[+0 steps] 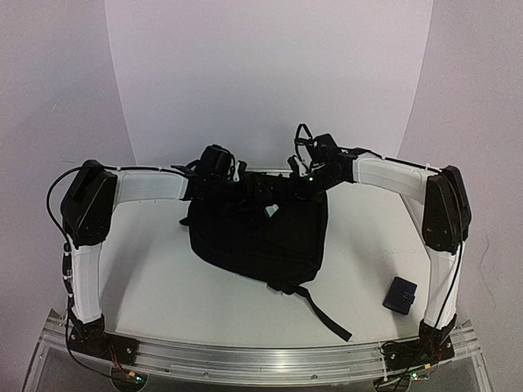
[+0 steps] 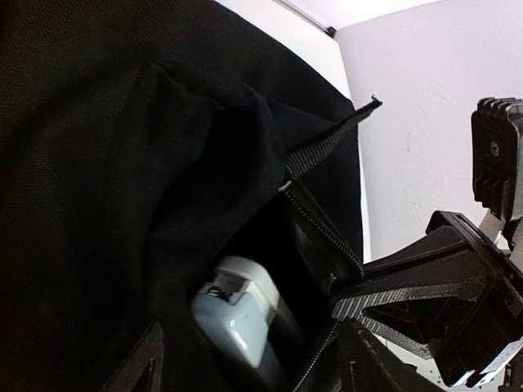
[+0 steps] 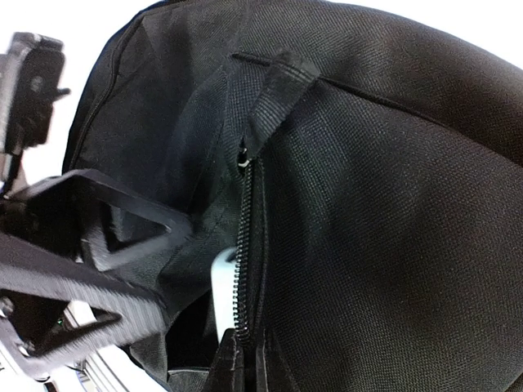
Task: Pack the student bag
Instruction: Place the stationery in the student bag.
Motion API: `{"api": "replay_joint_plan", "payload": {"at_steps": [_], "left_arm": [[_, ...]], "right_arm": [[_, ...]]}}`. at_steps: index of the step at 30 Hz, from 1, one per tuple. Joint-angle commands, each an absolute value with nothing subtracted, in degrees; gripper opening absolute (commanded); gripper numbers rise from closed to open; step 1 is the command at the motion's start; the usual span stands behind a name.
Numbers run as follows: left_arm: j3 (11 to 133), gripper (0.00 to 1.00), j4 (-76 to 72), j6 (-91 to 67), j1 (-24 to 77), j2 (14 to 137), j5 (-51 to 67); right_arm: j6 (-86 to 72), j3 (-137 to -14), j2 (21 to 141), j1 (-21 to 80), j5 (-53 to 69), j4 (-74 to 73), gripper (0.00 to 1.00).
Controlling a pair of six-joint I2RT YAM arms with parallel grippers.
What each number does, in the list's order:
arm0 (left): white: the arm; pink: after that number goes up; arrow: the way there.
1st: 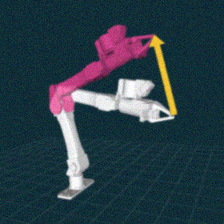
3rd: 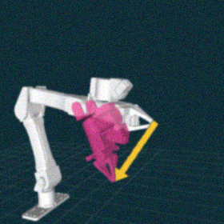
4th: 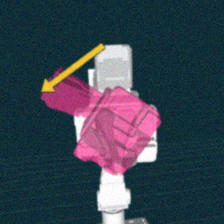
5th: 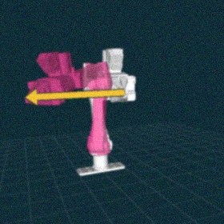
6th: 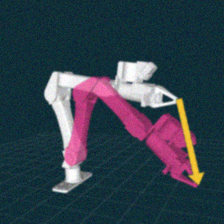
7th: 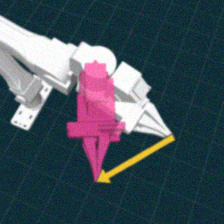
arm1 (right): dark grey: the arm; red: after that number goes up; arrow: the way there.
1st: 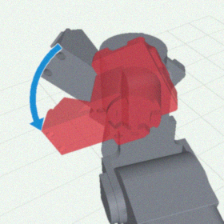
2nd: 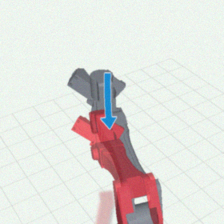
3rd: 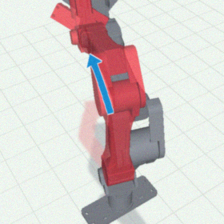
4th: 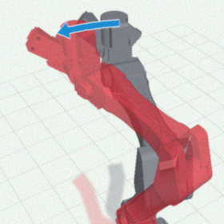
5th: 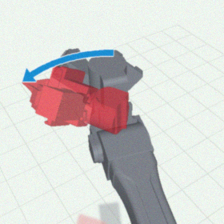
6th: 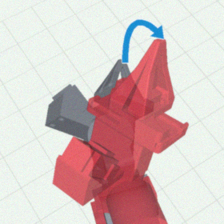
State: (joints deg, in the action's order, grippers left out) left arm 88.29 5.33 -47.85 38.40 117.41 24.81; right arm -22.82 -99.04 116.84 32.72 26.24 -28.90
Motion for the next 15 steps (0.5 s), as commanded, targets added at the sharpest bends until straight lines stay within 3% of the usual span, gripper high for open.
{"api": "replay_joint_plan", "payload": {"at_steps": [1,7,11,15], "left_arm": [[89.53,0.67,8.76,-47.03,37.97,113.88,20.07],[90.56,0.44,3.92,-49.74,38.2,118.21,27.59],[93.56,0.23,4.2,-51.58,38.78,122.93,30.82],[95.06,0.12,4.84,-51.72,39.57,126.02,32.21]], "right_arm": [[-22.7,-98.37,113.23,32.08,26.63,-29.59,0.0],[-23.13,-98.95,113.52,32.08,27.48,-29.24,0.0],[-23.3,-99.61,113.67,32.08,27.87,-29.08,0.0],[-23.4,-100.13,113.74,32.08,28.5,-28.87,0.0]]}}
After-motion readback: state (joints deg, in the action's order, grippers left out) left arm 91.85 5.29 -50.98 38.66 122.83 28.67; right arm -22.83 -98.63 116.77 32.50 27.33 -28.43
